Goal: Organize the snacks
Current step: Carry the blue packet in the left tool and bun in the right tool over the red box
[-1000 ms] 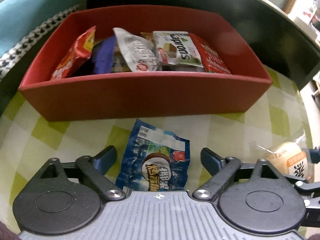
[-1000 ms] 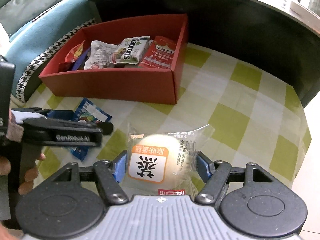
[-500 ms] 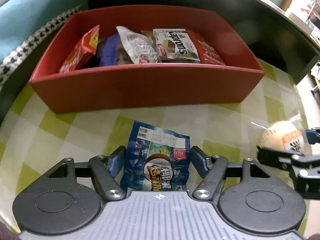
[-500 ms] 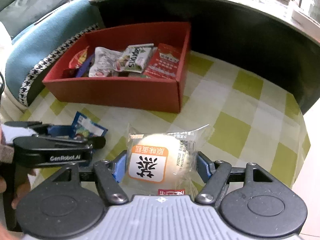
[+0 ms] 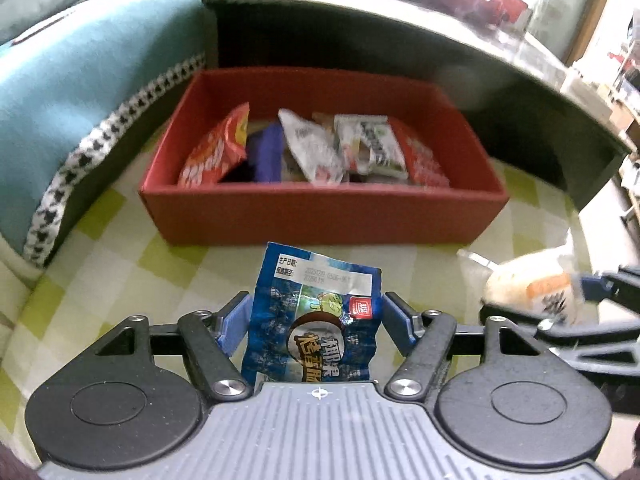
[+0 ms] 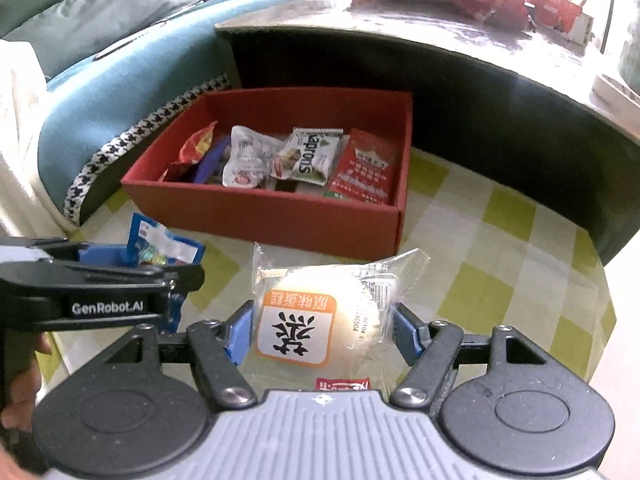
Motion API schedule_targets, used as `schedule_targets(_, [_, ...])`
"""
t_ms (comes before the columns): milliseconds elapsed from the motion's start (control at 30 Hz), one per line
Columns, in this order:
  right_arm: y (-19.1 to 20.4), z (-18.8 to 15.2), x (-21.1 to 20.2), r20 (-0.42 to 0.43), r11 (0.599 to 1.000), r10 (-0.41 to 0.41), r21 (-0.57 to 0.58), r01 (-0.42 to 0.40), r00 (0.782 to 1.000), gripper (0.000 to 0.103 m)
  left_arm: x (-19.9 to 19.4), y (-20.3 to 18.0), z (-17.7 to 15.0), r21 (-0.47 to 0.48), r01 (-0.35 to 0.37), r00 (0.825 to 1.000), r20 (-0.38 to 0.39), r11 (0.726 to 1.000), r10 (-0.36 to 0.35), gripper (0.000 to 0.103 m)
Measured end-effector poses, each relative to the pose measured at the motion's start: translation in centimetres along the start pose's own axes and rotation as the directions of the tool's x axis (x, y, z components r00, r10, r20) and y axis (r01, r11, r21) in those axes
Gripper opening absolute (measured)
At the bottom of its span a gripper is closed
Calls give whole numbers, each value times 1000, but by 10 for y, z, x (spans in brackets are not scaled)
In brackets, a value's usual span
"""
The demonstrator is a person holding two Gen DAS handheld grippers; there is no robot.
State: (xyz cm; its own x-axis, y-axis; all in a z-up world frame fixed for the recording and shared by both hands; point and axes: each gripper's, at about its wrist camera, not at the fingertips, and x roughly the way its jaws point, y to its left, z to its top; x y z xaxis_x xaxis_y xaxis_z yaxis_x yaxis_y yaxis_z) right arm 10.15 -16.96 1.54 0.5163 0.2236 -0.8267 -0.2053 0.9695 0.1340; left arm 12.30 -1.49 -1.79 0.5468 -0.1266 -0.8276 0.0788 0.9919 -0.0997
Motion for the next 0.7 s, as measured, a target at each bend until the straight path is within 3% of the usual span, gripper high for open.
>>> schedule_targets(700, [-9,28,5,107,998,9,55,-15,994,71,-5,-6,43,-39,-12,995,101,999,16,75])
